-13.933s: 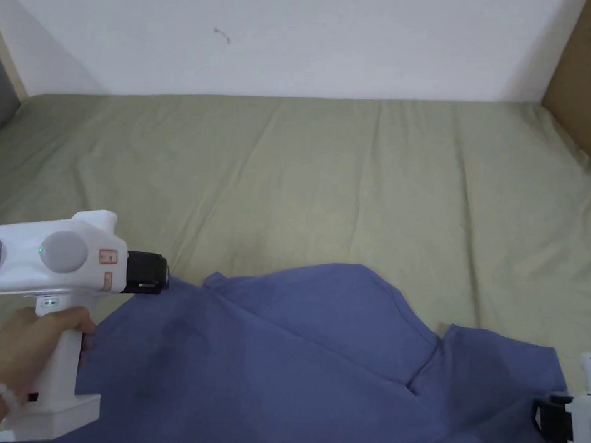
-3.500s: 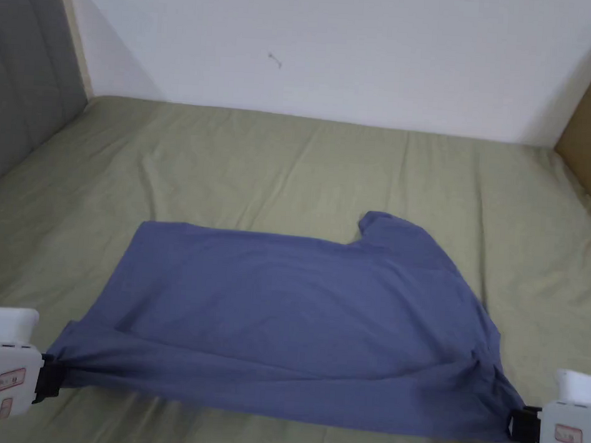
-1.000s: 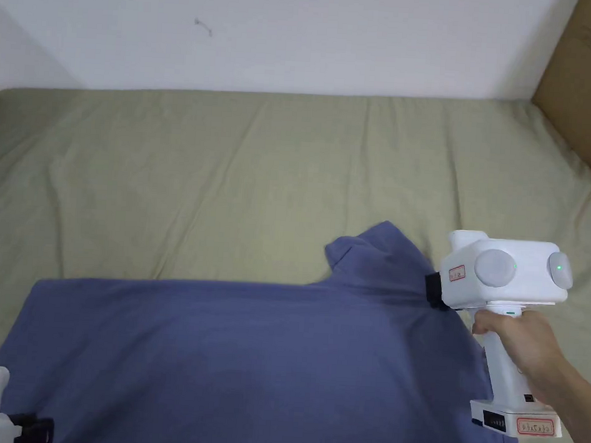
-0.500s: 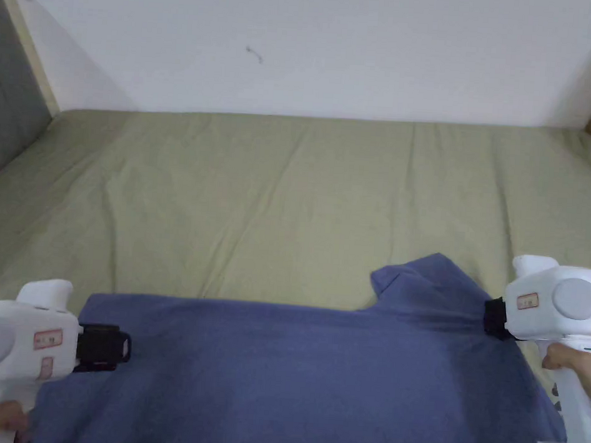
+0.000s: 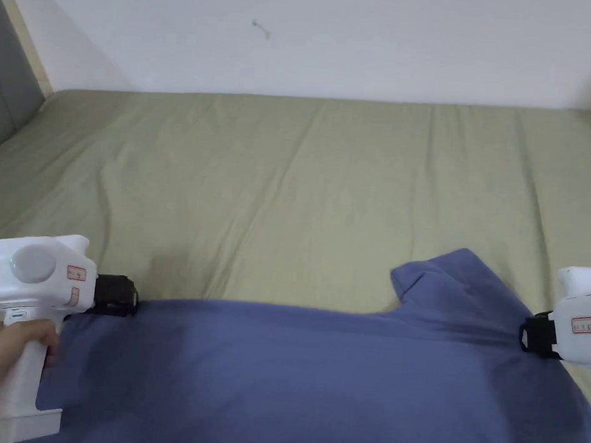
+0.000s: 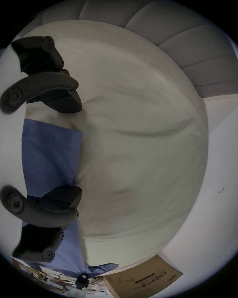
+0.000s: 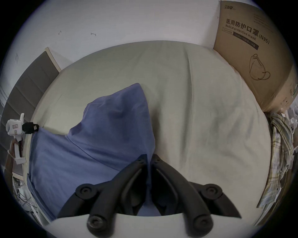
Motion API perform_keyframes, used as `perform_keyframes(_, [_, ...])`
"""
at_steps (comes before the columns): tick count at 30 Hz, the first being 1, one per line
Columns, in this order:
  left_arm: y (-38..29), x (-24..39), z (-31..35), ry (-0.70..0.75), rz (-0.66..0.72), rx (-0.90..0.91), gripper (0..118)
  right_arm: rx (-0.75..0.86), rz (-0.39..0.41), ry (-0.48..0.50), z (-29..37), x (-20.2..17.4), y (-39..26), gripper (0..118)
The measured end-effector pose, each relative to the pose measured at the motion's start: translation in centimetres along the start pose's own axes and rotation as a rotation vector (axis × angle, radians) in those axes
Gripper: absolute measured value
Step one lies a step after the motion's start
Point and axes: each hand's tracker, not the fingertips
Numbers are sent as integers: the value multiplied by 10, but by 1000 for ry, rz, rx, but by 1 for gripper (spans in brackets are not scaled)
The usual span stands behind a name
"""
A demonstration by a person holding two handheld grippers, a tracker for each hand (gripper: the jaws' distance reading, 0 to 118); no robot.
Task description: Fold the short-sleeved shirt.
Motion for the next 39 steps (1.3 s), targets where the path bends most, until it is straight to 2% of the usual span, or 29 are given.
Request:
perform_keyframes(2, [3, 4, 8, 6, -4, 6, 91, -3, 9, -3, 0, 0, -1, 6])
perform_keyframes(5, [7, 1, 22, 29, -45, 15, 43, -2, -1, -3, 0, -1, 0, 6])
perform_keyframes(7, [9, 0, 30, 13, -44, 3, 2, 4, -27, 7, 5, -3, 2, 6])
perform_keyframes(8, [8, 0, 36, -48, -20, -9, 2, 12, -33, 6, 9, -4, 2, 6])
perform_keyframes(11, [2, 3, 57, -4, -101, 15, 2, 38, -47, 5, 28, -6, 2, 6])
perform_keyframes(21, [-37, -5, 183, -17, -151, 153, 2, 146, -28, 17, 135, -16, -26, 6])
perform_keyframes(26, [-96, -15, 231, -23, -186, 184, 2, 176, -11, 24, 185, -17, -77, 6])
perform_keyframes(30, [-149, -33, 245, -50, -188, 160, 2, 157, -35, 36, 207, -13, -134, 6])
perform_keyframes(36, [-222, -50, 244, -50, -171, 81, 2, 66, -16, 42, 211, -17, -217, 6])
perform_keyframes(39, [-248, -53, 233, -49, -180, 27, 2, 10, -32, 35, 191, -9, -248, 6])
